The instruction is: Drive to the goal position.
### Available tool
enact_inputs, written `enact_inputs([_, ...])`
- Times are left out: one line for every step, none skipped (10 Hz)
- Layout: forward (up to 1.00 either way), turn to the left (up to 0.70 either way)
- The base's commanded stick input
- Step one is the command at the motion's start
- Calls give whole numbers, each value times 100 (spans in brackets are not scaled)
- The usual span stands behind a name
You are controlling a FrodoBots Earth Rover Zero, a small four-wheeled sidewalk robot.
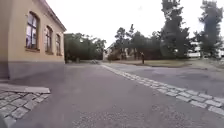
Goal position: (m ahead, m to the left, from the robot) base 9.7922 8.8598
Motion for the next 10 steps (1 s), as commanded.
enact_inputs([0, 0])
enact_inputs([0, 0])
enact_inputs([27, 0])
enact_inputs([52, 0])
enact_inputs([70, 0])
enact_inputs([70, 0])
enact_inputs([70, 0])
enact_inputs([70, 0])
enact_inputs([70, 0])
enact_inputs([70, 0])
